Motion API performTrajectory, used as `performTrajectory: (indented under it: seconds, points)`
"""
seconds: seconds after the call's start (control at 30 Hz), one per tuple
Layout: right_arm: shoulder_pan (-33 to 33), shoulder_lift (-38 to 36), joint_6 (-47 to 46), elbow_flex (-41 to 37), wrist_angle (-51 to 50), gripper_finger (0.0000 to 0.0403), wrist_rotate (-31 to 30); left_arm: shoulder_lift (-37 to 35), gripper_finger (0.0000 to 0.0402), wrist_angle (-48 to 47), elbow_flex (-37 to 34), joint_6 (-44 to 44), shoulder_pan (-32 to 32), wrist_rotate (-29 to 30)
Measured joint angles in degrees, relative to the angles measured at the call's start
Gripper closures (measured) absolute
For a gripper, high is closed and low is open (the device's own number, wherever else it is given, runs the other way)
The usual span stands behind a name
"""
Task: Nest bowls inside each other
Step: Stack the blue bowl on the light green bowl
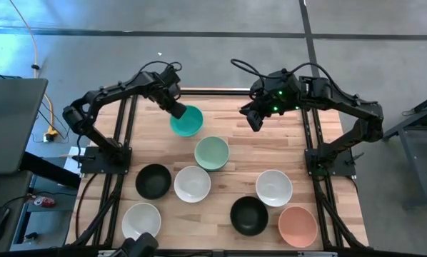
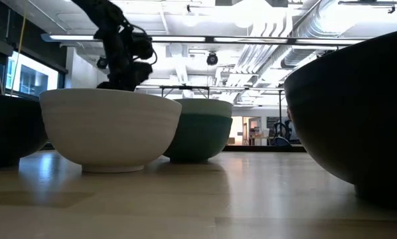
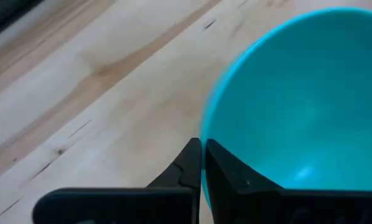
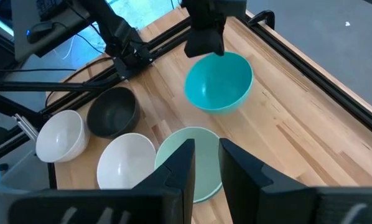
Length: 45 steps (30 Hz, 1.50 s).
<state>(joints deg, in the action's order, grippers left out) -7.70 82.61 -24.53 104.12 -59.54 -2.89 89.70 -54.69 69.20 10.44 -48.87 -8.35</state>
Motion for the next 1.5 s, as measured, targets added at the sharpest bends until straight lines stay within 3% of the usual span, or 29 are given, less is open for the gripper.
performTrajectory:
  seconds: [0.63,1.0,1.27,1.5]
  points:
    - [0.00,0.02,2.23,0.00,-0.60,0.0339,-0.62,-0.01,0.0401,-5.30,11.73,4.68,13.07,-0.16]
    - [0.00,0.02,2.99,0.00,-0.60,0.0339,-0.64,-0.01,0.0401,-4.29,12.75,10.59,19.76,-0.49]
    - [0.00,0.02,3.23,0.00,-0.60,0.0339,-0.66,0.02,0.0401,2.76,12.75,16.00,24.39,-2.06]
    - [0.00,0.02,3.63,0.02,-0.76,0.0339,-0.66,4.26,0.0401,2.37,12.79,17.84,26.21,-2.85]
